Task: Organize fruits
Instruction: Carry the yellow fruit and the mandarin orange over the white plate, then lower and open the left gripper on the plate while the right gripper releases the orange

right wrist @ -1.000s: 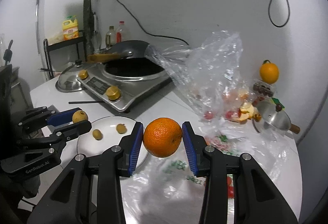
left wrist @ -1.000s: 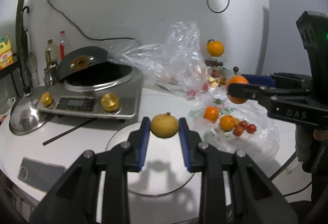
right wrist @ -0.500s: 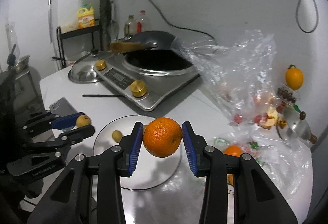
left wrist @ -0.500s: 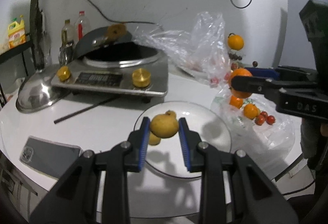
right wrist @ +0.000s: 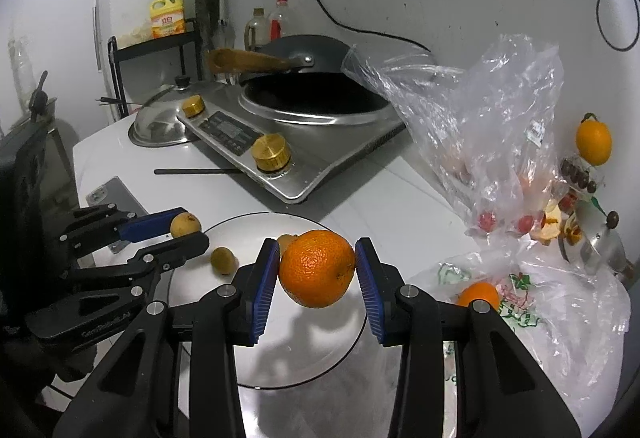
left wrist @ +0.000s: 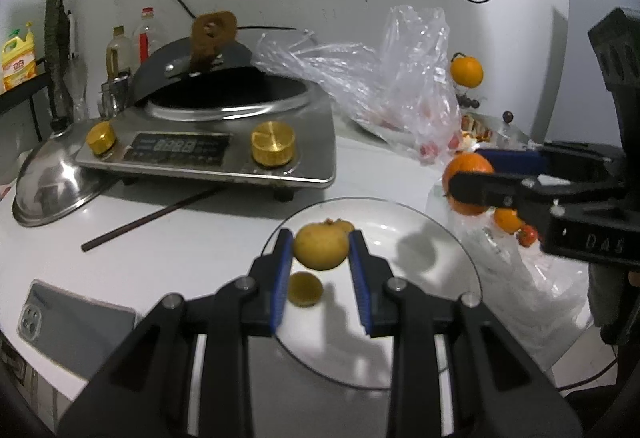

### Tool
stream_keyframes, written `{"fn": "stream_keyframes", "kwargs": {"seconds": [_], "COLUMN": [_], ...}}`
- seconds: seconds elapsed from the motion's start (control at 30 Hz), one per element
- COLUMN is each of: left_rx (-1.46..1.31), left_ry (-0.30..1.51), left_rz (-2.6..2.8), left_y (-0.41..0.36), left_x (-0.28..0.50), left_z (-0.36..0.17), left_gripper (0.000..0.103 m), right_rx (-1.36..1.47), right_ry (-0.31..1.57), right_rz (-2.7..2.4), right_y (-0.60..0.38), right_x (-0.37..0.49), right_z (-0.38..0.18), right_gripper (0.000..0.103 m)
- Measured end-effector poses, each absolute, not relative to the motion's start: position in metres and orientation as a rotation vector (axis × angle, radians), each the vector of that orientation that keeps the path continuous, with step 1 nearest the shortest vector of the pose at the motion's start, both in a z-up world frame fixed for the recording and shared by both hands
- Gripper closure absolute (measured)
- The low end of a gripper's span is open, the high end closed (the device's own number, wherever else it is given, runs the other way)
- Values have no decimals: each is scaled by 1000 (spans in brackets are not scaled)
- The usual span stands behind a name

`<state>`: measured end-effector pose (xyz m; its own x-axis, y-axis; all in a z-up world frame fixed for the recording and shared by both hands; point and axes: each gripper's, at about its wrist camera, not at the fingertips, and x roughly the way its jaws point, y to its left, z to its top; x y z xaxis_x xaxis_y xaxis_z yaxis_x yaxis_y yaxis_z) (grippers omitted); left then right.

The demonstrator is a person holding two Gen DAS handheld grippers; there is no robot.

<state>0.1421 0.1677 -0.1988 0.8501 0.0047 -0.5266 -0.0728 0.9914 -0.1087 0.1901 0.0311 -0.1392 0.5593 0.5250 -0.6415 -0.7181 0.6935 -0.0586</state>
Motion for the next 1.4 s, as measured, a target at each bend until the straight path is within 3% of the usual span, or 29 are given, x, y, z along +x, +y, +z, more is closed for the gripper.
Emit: {"fn": "stream_keyframes", "kwargs": {"seconds": [0.87,1.3,1.4], "left_rx": [-84,-92,-94], "left_ry": [707,692,681], "left_rz": [51,40,38], "left_y": [171,173,171], "left_x": [201,198,194], "left_z": [-234,-230,-224], "left_gripper": [74,72,70], "right_rx": [-305,-337,-337], "right_ry": [774,778,764], "right_rz": [810,772,767], "right_y": [63,66,63], "right_x": [243,244,240], "right_z": [-204,-206,-202], "right_gripper": [61,61,56]}}
